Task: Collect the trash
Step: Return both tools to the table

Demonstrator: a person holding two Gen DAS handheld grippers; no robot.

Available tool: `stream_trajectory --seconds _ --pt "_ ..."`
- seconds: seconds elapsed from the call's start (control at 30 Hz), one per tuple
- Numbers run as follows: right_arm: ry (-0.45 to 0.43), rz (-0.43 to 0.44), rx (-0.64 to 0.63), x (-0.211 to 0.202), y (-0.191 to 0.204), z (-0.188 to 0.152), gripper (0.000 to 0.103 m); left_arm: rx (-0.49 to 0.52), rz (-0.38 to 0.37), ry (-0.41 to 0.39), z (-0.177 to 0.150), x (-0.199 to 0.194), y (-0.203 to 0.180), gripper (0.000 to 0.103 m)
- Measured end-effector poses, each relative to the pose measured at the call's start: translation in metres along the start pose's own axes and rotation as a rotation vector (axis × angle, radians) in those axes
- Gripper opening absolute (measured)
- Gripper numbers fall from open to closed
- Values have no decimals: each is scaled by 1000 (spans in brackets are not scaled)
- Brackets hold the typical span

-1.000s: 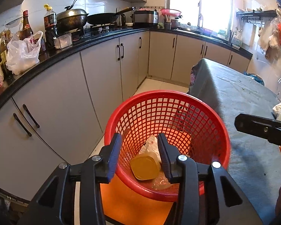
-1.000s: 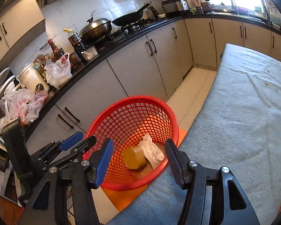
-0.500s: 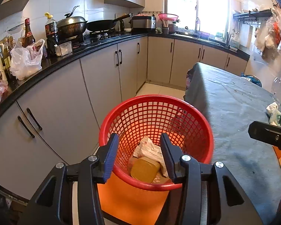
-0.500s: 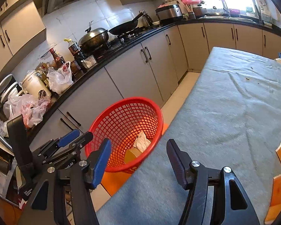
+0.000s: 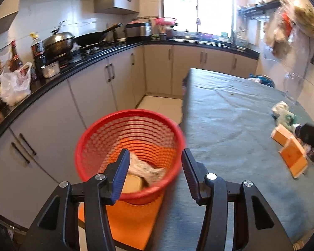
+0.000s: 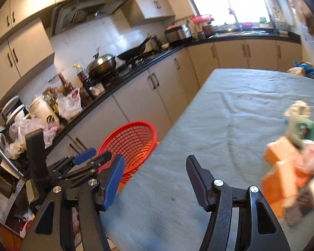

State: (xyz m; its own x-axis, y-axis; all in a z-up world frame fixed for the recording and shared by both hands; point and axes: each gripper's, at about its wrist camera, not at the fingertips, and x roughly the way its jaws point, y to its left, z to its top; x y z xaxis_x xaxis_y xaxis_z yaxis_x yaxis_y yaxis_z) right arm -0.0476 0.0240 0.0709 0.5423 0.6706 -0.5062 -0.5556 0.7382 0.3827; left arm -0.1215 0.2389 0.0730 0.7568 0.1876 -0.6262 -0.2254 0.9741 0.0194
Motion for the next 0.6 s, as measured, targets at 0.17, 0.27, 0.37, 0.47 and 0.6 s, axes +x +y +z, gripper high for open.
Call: stream_trajectory --seconds 0.17,0.27,0.37,0.47,0.6 --pt "-89 -71 72 -57 -42 -8 66 55 -87 17 -3 -1 -44 52" --pt "-127 -132 116 -84 -67 -14 66 89 -140 36 -6 0 -71 52" --pt "-137 -195 176 -101 -97 -24 66 126 -186 47 -10 0 -95 54" --pt "-120 -246 209 -105 -117 -35 66 162 -220 59 -15 -1 -115 55" --pt "-95 -290 209 -99 -135 -46 66 202 -258 80 -25 -2 -136 56"
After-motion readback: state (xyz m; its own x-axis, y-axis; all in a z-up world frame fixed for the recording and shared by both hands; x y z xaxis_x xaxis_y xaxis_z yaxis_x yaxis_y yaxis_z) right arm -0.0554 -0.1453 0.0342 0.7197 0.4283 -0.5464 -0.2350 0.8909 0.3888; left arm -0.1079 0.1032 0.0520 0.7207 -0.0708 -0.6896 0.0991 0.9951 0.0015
